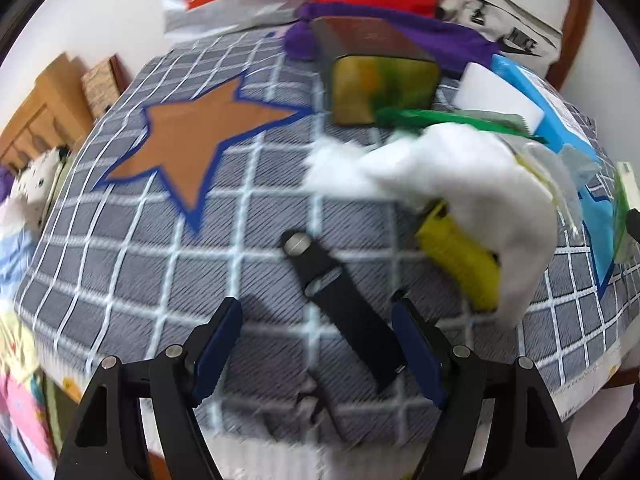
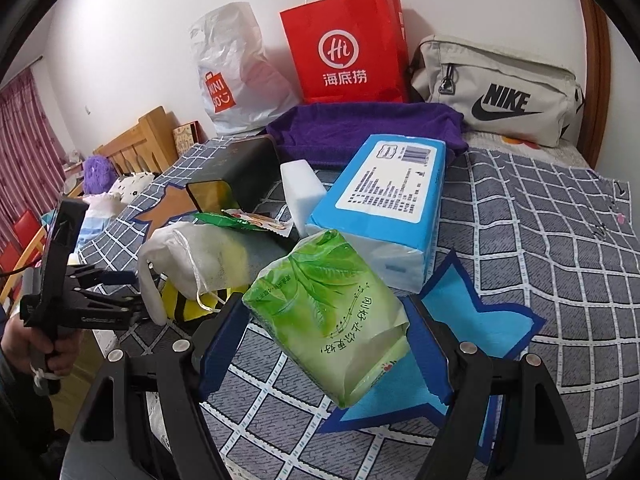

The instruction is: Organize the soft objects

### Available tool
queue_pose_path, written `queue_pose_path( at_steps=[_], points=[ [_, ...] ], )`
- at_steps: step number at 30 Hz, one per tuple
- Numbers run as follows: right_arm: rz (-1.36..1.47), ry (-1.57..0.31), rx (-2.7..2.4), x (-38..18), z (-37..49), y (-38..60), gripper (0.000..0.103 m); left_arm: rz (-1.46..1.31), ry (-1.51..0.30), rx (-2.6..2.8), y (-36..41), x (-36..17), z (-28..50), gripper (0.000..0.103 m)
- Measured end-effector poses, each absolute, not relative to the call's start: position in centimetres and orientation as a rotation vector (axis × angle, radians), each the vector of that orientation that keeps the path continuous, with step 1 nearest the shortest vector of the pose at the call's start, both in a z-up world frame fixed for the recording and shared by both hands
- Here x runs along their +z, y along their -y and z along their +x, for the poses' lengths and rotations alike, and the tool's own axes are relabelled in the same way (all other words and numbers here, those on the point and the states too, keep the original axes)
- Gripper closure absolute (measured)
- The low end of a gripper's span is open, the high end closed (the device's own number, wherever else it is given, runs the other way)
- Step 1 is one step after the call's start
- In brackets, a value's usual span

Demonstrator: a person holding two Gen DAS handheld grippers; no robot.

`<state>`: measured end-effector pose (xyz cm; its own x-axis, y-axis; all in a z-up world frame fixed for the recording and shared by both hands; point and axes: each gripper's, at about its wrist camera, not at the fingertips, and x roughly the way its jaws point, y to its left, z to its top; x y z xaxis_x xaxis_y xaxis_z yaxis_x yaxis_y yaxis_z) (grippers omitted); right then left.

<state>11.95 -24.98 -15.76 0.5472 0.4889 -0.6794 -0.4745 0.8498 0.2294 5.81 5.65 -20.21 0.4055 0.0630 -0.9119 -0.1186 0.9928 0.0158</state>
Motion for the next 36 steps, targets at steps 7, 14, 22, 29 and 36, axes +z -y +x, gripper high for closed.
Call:
queue_pose_path(
  at_steps=[7, 14, 22, 29, 36],
  points=[
    [0.024, -0.815, 0.528, -15.5, 12.0, 25.9, 0.026, -0.037, -1.09, 0.087, -4.7, -20.1, 5.5, 0.058],
    [0.018, -0.807, 0.496, -14.7, 11.5, 26.6, 0.026, -0.037, -1.09, 0.032, -4.9, -19.9, 5.3, 0.076],
    [0.012, -0.823, 0.495, -14.8, 11.7, 26.0, 0.026, -0.008, -1.066, 0.046, -4.3, -20.1, 5.0, 0.069],
    [0.008, -0.814, 0.515, -13.9, 11.6, 25.0, 0.026, -0.041, -1.07, 0.007, -4.6, -19.7, 5.2, 0.083],
    [0.03, -0.803, 0.507, -12.6, 12.2, 25.4, 0.026, -0.087, -1.044, 0.003, -6.1, -17.7, 5.8, 0.083]
  ],
)
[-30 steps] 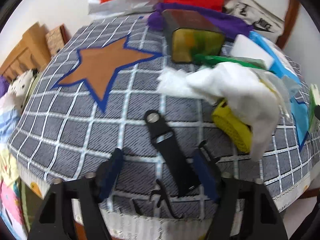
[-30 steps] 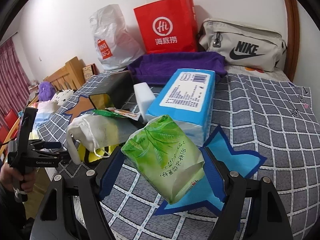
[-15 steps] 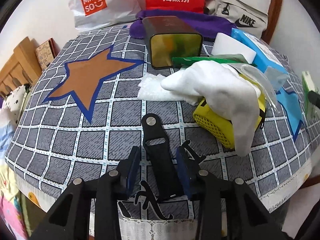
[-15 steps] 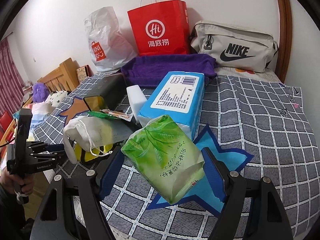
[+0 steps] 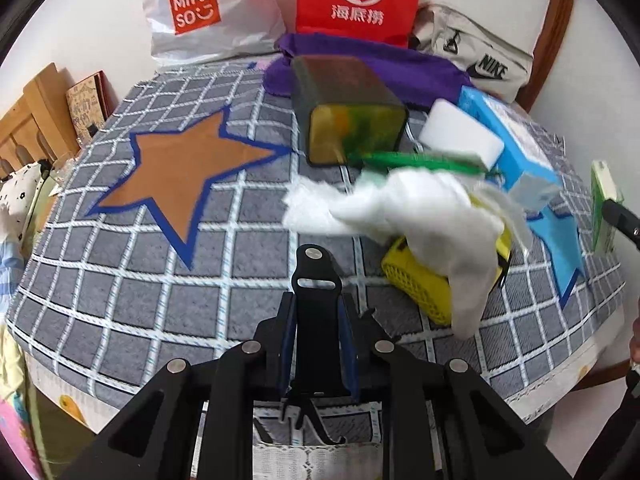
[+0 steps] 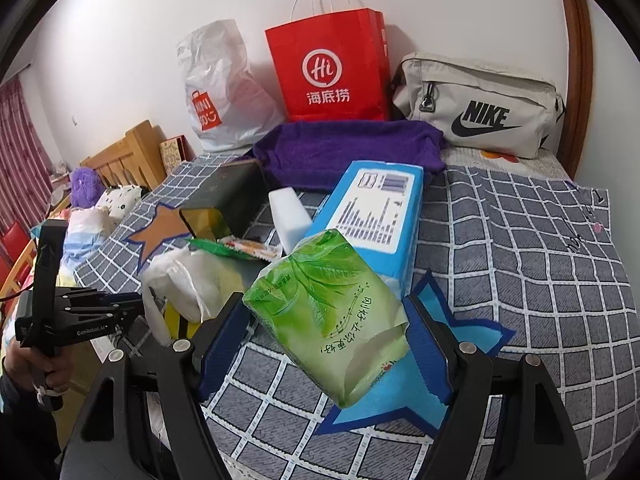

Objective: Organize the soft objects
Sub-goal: 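Carry both items onto the purple towel and open both tools to release them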

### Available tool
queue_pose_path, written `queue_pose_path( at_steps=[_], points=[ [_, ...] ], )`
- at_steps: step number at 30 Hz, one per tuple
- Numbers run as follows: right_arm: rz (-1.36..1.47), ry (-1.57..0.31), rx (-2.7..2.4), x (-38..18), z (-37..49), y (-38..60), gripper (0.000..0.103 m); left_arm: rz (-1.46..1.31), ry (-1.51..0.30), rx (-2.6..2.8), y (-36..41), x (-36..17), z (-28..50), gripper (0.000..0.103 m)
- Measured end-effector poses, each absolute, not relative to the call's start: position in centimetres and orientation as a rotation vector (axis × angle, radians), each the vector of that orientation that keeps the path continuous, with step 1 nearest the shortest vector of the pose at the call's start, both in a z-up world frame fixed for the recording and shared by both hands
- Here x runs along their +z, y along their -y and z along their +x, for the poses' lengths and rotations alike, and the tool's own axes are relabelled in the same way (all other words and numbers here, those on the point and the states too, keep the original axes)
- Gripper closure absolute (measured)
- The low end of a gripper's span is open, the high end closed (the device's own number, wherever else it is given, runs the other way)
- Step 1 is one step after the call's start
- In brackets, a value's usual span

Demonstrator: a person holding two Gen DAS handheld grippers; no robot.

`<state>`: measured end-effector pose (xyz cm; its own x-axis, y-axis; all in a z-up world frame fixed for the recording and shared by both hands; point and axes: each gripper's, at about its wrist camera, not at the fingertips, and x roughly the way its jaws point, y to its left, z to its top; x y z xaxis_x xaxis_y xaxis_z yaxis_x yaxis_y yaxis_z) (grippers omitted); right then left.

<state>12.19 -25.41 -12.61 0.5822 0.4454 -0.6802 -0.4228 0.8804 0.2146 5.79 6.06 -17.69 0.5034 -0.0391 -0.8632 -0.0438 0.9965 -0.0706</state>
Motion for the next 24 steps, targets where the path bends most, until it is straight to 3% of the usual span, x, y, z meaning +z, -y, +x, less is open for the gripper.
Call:
queue_pose_path(
  at_steps=[24],
  points=[
    [0.02, -0.788, 0.428, -9.1, 19.8, 25.0, 0.027, -0.136, -0.916, -0.038, -6.9, -9.9, 13.7, 0.083]
  ],
)
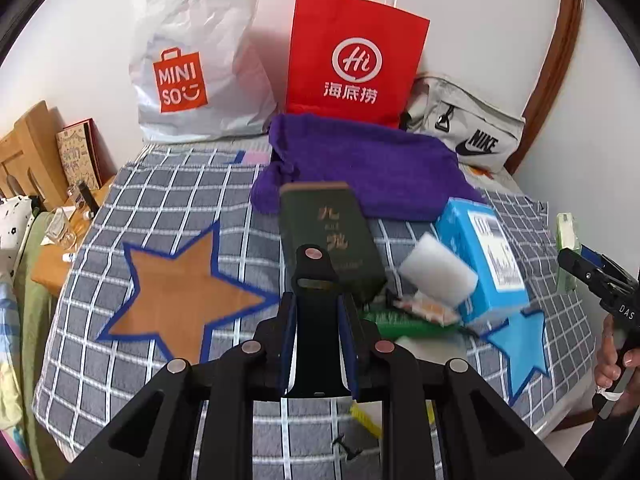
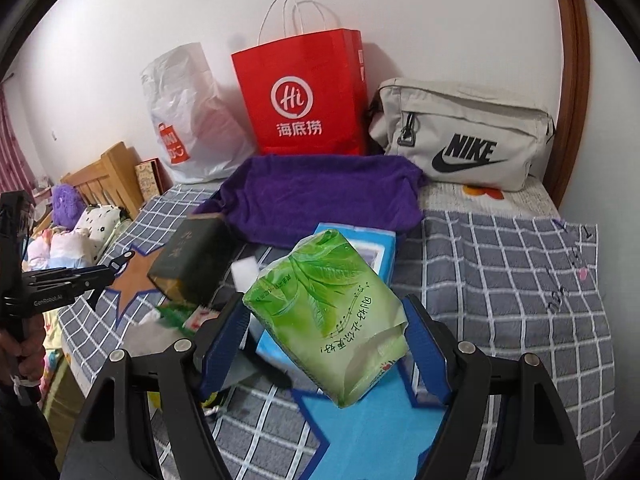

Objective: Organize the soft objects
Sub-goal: 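Carry both items onto the purple towel and open both tools to release them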

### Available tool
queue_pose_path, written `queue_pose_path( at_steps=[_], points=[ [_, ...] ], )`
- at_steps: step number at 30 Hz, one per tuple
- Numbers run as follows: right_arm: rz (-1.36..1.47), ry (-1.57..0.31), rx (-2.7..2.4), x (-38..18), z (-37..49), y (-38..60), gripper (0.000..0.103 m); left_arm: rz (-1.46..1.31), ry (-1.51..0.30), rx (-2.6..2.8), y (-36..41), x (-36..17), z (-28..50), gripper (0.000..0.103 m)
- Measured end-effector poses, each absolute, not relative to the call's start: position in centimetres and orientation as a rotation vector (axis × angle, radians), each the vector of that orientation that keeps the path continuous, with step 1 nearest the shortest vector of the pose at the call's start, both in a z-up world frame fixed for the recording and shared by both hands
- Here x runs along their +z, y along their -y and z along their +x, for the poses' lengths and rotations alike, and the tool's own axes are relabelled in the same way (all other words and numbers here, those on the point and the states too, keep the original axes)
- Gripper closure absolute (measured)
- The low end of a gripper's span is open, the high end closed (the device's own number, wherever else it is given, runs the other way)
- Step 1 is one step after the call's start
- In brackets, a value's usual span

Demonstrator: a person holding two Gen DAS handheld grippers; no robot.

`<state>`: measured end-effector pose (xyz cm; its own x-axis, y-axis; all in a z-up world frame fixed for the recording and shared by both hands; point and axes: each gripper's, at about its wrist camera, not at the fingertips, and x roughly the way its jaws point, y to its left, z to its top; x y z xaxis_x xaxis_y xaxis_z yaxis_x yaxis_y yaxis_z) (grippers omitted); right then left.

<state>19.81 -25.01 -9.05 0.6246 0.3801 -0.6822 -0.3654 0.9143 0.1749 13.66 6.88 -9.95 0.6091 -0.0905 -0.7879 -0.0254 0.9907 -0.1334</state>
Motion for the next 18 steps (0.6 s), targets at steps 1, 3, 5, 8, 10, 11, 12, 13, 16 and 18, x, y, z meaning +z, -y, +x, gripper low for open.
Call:
queue_pose_path(
  at_steps=[1, 3, 5, 8, 10, 11, 12, 13, 16, 18],
  points=[
    [0.021, -0.788, 0.425, -8.9, 20.4, 24.9, 0.027, -0.135, -0.913, -0.038, -6.8, -9.8, 14.0, 0.083],
    [0.02, -0.784, 0.421, -8.8, 21.5, 24.7, 0.027, -0.134, -0.904, -0.038, -6.8, -9.3, 14.9, 0.083],
    [0.006, -0.778, 0.413, -8.6, 22.5, 24.5, 0.028, -0.129, -0.895, -0.037, -6.7, -8.8, 16.0, 0.083],
    [-0.007, -0.777, 0.409, -8.4, 24.1, 24.1, 0.028, -0.128, -0.889, -0.034, -6.8, -8.5, 17.5, 0.083],
    [-0.008, -0.782, 0.408, -8.3, 25.2, 23.9, 0.028, -0.13, -0.892, -0.031, -6.7, -8.6, 18.6, 0.083],
    [-0.008, -0.784, 0.408, -8.3, 25.7, 23.8, 0.028, -0.133, -0.894, -0.033, -6.7, -8.7, 19.0, 0.083],
    [-0.009, -0.785, 0.408, -8.3, 26.3, 23.7, 0.028, -0.138, -0.895, -0.036, -6.8, -8.8, 19.6, 0.083],
    [-0.009, -0.786, 0.408, -8.3, 26.9, 23.7, 0.028, -0.142, -0.896, -0.035, -6.8, -8.9, 20.1, 0.083],
    [-0.001, -0.794, 0.413, -8.5, 28.4, 23.4, 0.028, -0.15, -0.898, -0.031, -6.9, -9.0, 21.5, 0.083],
    [-0.002, -0.797, 0.412, -8.6, 29.6, 23.2, 0.028, -0.151, -0.898, -0.028, -7.1, -9.0, 22.4, 0.083]
  ],
)
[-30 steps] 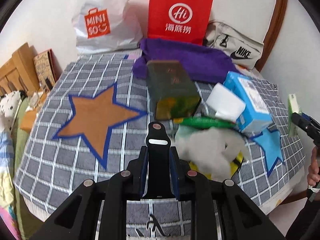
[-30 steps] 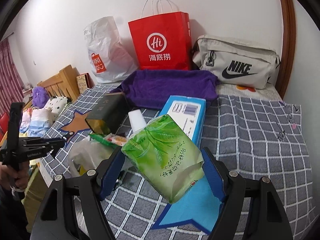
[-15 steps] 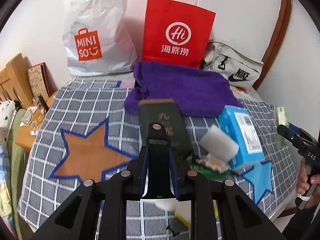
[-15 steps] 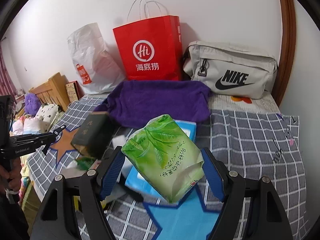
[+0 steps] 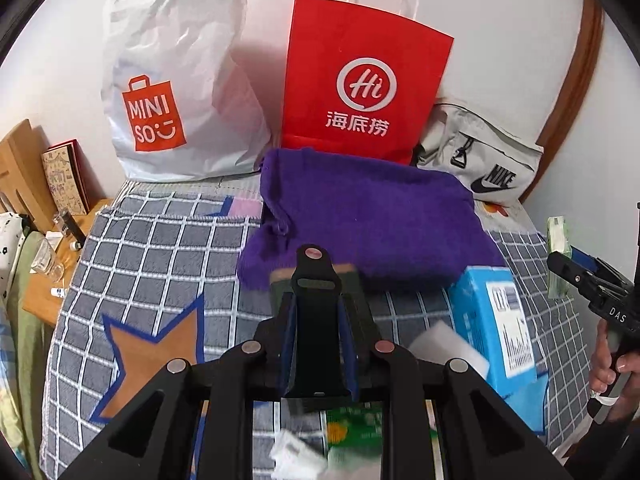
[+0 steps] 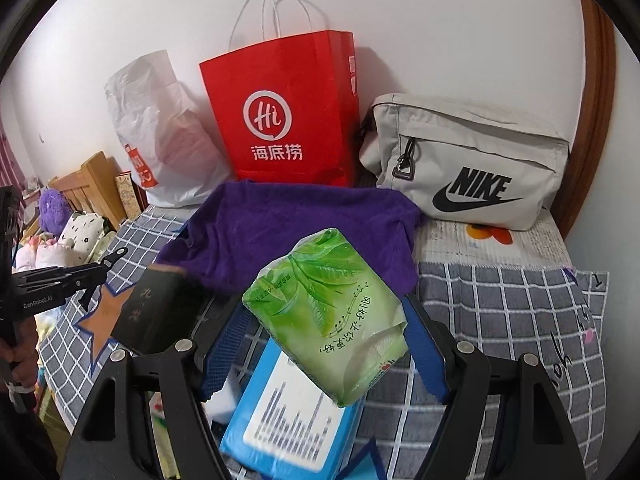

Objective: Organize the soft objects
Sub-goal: 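Carry both items onto the purple towel and open both tools to release them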

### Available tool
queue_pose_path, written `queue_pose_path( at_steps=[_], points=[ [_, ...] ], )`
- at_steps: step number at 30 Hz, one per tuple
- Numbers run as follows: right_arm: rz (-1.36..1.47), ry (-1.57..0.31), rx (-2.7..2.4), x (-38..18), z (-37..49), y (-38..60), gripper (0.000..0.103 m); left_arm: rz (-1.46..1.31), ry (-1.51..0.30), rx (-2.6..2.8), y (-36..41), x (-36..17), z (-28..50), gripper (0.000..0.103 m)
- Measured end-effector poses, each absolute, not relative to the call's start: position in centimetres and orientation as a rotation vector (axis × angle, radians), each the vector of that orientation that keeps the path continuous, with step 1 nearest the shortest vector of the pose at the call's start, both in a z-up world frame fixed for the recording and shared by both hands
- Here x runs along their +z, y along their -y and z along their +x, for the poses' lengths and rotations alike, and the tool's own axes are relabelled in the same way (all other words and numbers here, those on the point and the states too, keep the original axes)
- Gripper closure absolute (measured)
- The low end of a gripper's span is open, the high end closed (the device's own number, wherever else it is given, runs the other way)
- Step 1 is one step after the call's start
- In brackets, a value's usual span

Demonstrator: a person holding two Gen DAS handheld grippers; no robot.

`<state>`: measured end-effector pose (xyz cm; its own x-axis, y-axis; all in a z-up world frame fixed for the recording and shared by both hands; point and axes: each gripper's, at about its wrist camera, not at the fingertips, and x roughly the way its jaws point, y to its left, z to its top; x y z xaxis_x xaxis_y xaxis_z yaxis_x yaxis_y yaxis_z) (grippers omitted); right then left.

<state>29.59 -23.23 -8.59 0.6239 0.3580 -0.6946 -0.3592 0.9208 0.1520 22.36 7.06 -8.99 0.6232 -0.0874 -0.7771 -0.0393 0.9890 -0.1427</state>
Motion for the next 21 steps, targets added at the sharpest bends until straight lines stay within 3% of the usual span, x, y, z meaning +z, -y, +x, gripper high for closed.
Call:
queue_pose_path(
  at_steps=[21],
  points=[
    [-0.067, -0.875, 0.45, -12.1, 40.5, 21.0, 0.028, -0.162, -0.982, -0.051, -7.0, -12.1, 32.6, 0.083]
  ],
)
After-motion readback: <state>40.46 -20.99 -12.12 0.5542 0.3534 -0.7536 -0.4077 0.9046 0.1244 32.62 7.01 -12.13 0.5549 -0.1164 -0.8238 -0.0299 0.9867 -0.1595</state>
